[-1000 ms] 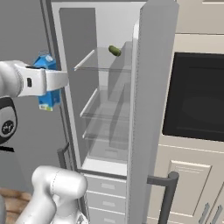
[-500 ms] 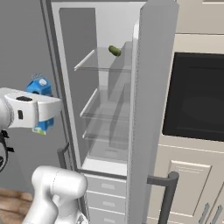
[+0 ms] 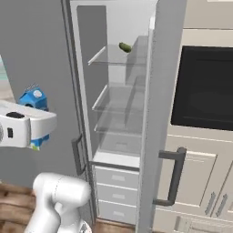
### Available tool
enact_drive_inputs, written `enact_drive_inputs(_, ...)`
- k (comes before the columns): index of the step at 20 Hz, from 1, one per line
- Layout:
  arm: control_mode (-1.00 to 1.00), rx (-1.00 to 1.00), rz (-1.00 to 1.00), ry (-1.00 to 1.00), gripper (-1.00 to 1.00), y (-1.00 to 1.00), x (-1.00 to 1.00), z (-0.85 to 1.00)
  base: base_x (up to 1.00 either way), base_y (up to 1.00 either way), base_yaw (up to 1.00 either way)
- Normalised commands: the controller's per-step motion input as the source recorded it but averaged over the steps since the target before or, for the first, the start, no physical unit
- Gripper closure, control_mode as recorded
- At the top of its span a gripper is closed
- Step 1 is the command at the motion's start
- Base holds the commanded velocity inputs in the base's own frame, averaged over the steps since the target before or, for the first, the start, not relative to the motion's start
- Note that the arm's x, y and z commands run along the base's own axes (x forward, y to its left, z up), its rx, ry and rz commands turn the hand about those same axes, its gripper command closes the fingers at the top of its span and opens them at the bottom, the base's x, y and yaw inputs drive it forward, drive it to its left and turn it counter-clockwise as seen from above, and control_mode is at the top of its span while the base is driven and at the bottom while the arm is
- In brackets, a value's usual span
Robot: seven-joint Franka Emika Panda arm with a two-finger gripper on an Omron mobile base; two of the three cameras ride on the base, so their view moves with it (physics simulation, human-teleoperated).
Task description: Take out the milk from the fridge and place it on the tray on the counter. Then take the sugar cube near the tray and place it in the tray.
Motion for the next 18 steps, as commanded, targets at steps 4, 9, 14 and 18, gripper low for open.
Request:
enact_drive_inputs(4,1.00,0.00,0.00,0.00,1.00,0.00,0.00,0.00,-0.99,0.86,0.00)
enact_drive_inputs(9,1.00,0.00,0.00,0.00,1.00,0.00,0.00,0.00,-0.61,1.00,0.12)
enact_drive_inputs(14,1.00,0.00,0.00,0.00,1.00,0.00,0.00,0.00,-0.21,0.94,0.70)
enact_drive_inputs(18,1.00,0.00,0.00,0.00,1.00,0.00,0.00,0.00,0.00,0.33,0.99)
